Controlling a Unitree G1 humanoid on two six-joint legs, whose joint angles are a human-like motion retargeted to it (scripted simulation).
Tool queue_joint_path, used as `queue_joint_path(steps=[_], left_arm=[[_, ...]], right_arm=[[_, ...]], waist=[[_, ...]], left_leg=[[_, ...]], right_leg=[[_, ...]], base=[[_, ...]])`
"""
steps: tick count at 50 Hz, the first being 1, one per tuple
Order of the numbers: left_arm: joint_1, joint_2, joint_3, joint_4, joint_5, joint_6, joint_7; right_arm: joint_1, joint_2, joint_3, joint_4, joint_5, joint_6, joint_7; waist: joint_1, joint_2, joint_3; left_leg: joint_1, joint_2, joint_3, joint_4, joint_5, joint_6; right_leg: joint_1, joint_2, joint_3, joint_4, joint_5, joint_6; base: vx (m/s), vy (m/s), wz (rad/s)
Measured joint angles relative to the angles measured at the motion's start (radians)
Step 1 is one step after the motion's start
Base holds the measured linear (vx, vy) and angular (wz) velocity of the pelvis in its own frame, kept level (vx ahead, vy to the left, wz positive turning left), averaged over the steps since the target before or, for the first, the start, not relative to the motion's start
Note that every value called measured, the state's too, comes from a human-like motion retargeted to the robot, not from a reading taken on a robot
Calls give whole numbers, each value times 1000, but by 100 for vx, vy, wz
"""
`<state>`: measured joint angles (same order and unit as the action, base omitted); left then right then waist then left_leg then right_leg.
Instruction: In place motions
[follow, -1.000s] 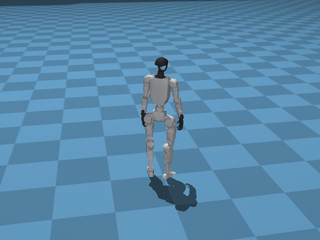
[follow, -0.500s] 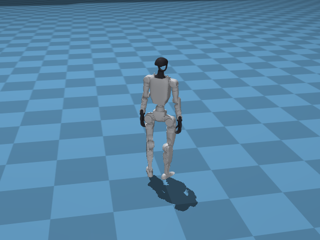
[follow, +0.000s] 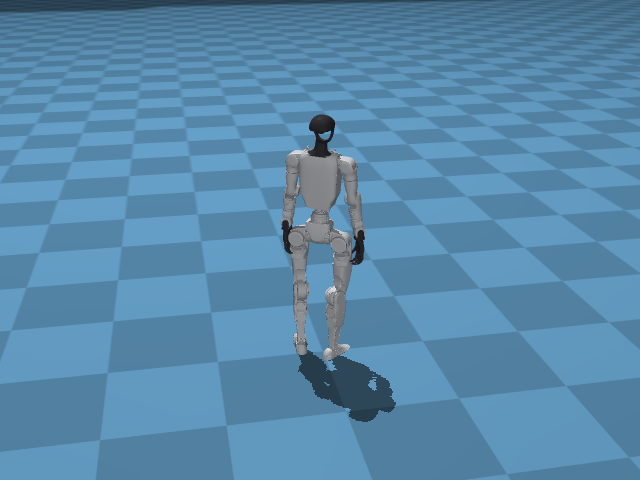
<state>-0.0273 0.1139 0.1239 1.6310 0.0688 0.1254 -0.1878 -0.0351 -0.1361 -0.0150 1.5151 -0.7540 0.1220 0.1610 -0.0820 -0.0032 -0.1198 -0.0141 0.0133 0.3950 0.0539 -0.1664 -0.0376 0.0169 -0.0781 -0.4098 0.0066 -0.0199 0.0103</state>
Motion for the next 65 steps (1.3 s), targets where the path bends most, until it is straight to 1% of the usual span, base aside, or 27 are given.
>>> queue_joint_path(steps=[12, 27, 51, 57, 65], left_arm=[[4, 10, 7, 13, -1, 0, 2], [23, 16, 32, 46, 1, 6, 0], [0, -3, 6, -3, -4, -3, -6], [-1, 0, 15, 29, -2, 1, -6], [-2, 13, 25, 42, 4, 9, -9]], right_arm=[[-8, 9, 14, -15, -5, -11, 12], [8, -2, 5, 15, -8, 4, -12], [8, 0, 8, 4, -11, 6, -9], [0, 5, 20, -8, -8, 5, -2], [-2, 11, 42, -49, -25, -12, 0]], waist=[[1, -4, -2], [-3, -4, 7], [-11, -3, 29], [-12, 11, 29], [-50, 28, 47]], left_leg=[[0, 0, 4, -2, -1, 1], [3, -1, 11, -7, -1, 2], [1, 5, 15, -8, 6, 0], [2, 19, 34, -12, 2, -10], [-4, 55, 39, -13, 15, -32]], right_leg=[[-4, 0, 5, 1, 1, 2], [-11, 0, 12, 2, 5, 2], [-20, 0, 17, 4, 15, -2], [-45, 6, 39, 15, 26, -4], [-61, 28, 41, 19, 28, -21]], base=[[0, 0, 0], [0, 0, 0], [0, 0, 0], [-4, -3, -17], [-13, -12, -3]])
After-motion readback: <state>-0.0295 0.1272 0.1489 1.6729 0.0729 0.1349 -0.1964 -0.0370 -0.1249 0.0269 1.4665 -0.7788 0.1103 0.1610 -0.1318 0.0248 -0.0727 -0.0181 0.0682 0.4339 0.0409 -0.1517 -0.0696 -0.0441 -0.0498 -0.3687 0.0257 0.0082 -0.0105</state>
